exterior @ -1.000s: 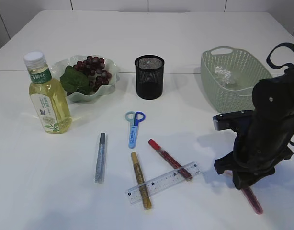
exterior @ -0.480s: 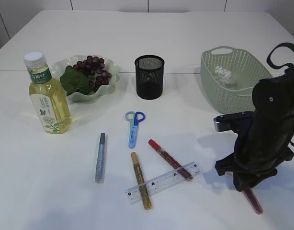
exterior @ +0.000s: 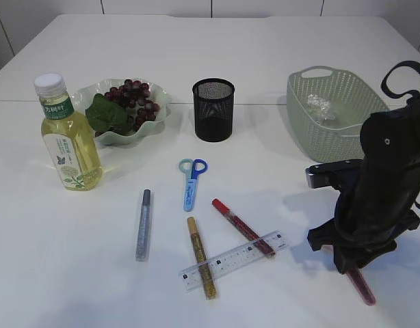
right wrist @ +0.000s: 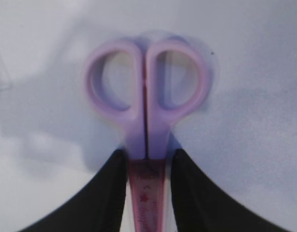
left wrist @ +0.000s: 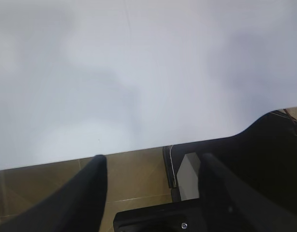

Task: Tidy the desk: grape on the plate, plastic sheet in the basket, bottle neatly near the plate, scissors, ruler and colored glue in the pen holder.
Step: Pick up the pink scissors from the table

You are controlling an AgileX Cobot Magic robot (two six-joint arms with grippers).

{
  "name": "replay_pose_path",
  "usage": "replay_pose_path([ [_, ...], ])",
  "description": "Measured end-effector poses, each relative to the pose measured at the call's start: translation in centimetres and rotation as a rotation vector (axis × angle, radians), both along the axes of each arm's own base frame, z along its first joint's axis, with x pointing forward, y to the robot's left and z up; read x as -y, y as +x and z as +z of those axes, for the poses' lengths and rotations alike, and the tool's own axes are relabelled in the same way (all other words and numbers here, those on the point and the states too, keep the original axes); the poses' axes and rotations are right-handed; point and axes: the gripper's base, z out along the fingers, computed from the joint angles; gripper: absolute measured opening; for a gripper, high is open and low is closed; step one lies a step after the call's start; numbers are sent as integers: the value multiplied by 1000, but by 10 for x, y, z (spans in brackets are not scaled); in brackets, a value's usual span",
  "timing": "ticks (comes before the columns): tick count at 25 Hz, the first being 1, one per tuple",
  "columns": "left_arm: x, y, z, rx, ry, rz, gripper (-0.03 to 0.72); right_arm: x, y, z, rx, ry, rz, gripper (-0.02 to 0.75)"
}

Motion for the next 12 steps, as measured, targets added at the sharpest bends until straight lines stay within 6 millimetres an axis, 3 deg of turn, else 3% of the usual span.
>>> replay_pose_path([
  [12, 0, 0, 0, 0, 0, 0, 435, 0, 0, 0, -2, -1, 0, 198],
])
